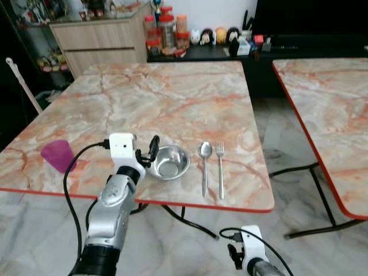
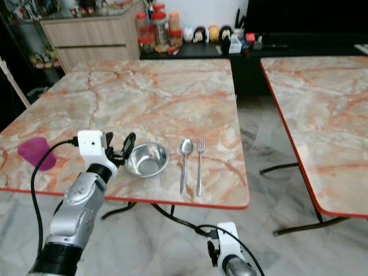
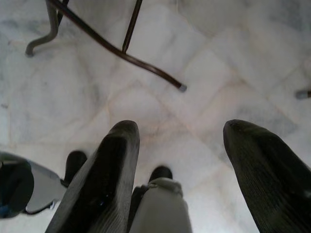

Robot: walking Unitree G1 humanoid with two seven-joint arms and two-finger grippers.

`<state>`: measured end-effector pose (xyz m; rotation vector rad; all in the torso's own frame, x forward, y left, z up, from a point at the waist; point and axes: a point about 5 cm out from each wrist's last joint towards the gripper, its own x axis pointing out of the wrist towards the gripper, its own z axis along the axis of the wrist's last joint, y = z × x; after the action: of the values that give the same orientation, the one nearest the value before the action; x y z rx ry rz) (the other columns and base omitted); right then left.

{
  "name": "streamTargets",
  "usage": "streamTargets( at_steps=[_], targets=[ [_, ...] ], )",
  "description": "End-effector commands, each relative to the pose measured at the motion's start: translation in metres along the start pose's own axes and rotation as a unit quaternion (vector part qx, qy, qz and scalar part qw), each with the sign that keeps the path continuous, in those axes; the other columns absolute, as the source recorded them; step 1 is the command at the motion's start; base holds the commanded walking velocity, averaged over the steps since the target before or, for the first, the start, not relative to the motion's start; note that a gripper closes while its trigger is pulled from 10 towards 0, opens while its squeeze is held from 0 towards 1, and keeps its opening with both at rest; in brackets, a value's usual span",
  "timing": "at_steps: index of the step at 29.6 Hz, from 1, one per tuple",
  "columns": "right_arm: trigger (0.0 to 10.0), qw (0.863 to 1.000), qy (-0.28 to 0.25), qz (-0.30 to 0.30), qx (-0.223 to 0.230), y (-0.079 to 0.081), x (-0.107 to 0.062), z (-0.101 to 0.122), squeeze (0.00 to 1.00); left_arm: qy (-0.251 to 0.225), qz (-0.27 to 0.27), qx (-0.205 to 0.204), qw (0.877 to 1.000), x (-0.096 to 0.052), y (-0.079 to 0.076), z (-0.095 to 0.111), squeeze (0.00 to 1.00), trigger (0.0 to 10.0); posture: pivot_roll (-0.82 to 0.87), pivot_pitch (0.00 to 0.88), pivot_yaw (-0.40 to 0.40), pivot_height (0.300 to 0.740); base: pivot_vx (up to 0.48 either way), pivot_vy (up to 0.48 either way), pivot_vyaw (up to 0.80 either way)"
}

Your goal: Setting the table

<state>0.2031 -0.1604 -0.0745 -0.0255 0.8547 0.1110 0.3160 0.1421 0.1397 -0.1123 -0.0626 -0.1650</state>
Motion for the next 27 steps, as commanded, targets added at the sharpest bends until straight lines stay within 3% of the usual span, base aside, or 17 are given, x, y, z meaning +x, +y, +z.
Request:
streamTargets(
  at_steps=[1,4,6,7,9,16,27],
  targets=[
    [10.0,1.0,-0.002,0.006,0.004,0.005,0.001,0.001,0.0,0.0,0.003,0.017,1.0,0.003,0.002,0.006,0.0,10.0,0.04,0.03,0.033,0.702,0.0,0.0,0.0],
    [10.0,1.0,-0.001,0.007,0.004,0.006,0.001,0.001,0.0,0.013,0.0,0.012,1.0,0.005,0.001,0.008,0.0,10.0,0.03,0.029,0.035,0.702,0.0,0.0,0.0],
    [10.0,1.0,-0.001,0.008,0.005,0.006,0.001,0.001,0.0,0.02,-0.013,0.005,1.0,0.007,-0.002,0.011,0.69,10.0,0.03,0.03,0.036,0.702,0.0,0.0,0.0],
    [10.0,1.0,-0.001,0.008,0.005,0.006,0.001,0.001,0.0,0.024,-0.024,0.009,0.999,0.008,-0.005,0.012,0.05,10.0,0.03,0.031,0.038,0.702,0.0,0.0,0.0],
    [10.0,1.0,-0.001,0.008,0.006,0.007,0.001,0.001,0.0,0.025,-0.025,0.01,0.999,0.008,-0.006,0.012,0.0,10.0,0.03,0.03,0.039,0.702,0.0,0.0,0.0],
    [10.0,1.0,-0.008,0.006,0.011,0.006,0.001,0.002,0.0,0.026,-0.026,0.008,0.999,0.008,-0.008,0.013,0.0,10.0,0.03,0.031,0.04,0.702,0.0,0.0,0.0],
    [10.0,1.0,-0.007,0.008,0.011,0.007,0.001,0.001,0.0,0.024,-0.024,0.009,0.999,0.008,-0.007,0.015,0.0,10.0,0.04,0.031,0.043,0.74,0.0,0.0,0.0]
  ],
)
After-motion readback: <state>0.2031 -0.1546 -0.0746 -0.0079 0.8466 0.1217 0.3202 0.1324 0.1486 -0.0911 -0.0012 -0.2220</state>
